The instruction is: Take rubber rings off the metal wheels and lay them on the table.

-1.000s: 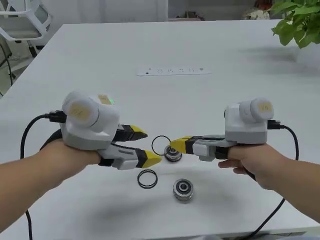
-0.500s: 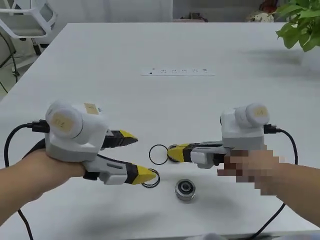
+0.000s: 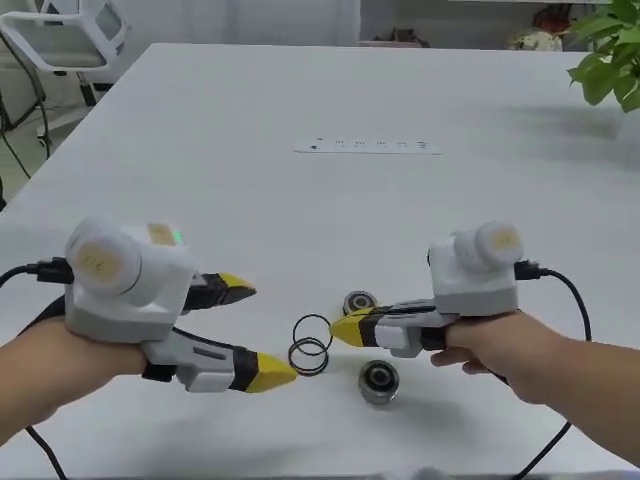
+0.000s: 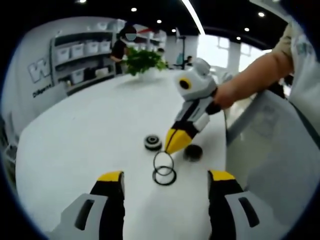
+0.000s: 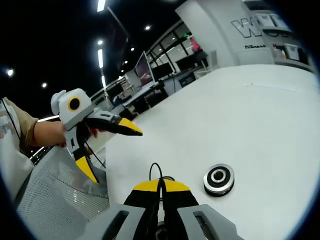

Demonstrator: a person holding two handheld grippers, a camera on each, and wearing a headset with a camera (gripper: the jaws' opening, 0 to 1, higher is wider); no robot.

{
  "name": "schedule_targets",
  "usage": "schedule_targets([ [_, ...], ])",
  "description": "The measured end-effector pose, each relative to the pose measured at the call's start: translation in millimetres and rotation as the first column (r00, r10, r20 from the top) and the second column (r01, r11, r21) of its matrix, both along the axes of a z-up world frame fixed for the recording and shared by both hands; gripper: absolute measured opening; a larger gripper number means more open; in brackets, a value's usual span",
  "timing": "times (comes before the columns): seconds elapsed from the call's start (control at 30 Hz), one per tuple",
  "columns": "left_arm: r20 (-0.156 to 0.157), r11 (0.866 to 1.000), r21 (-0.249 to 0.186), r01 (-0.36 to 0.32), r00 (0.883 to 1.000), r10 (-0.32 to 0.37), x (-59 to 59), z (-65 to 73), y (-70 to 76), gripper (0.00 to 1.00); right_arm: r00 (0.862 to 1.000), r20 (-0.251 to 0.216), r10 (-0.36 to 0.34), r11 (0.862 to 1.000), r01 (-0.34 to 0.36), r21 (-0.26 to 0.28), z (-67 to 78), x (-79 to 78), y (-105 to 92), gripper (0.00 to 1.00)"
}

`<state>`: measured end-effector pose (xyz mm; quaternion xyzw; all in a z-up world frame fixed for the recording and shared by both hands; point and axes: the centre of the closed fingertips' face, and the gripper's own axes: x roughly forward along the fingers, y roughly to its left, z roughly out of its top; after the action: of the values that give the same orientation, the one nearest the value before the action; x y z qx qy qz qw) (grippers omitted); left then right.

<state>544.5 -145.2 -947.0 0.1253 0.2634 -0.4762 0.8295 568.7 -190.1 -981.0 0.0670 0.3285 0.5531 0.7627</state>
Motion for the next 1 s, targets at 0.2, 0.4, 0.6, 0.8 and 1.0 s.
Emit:
schedule_targets([
  [0.2,0.001,1.0,0.012,0.0,1.0,0.0,-2.1,-1.8,4.0,0.69,1.0,-0.005,0.014,1.0,-0.015,-0.023,-7.3,-2.0,3.8,0.0],
  [0.4,-0.003,1.0,0.011,-0.004,1.0,0.004,-3.3,-2.3,6.1,0.7,1.0,-0.009,0.026,0.999,-0.027,-0.044,-13.0,-3.9,5.7,0.0],
  [0.6,-0.003,1.0,0.016,-0.006,1.0,0.006,-4.0,-2.3,7.7,0.7,0.999,-0.002,0.037,0.997,-0.037,-0.066,-18.4,-4.6,8.6,0.0],
  [0.8,-0.008,1.0,0.021,-0.01,1.0,0.01,-6.0,-2.8,8.2,0.7,0.999,0.004,0.05,0.995,-0.049,-0.091,-22.8,-7.0,9.9,0.0],
  [1.0,-0.011,1.0,0.026,-0.013,1.0,0.014,-7.0,-3.5,9.1,0.7,0.999,0.018,0.049,0.993,-0.047,-0.111,-25.0,-5.8,7.1,0.01],
])
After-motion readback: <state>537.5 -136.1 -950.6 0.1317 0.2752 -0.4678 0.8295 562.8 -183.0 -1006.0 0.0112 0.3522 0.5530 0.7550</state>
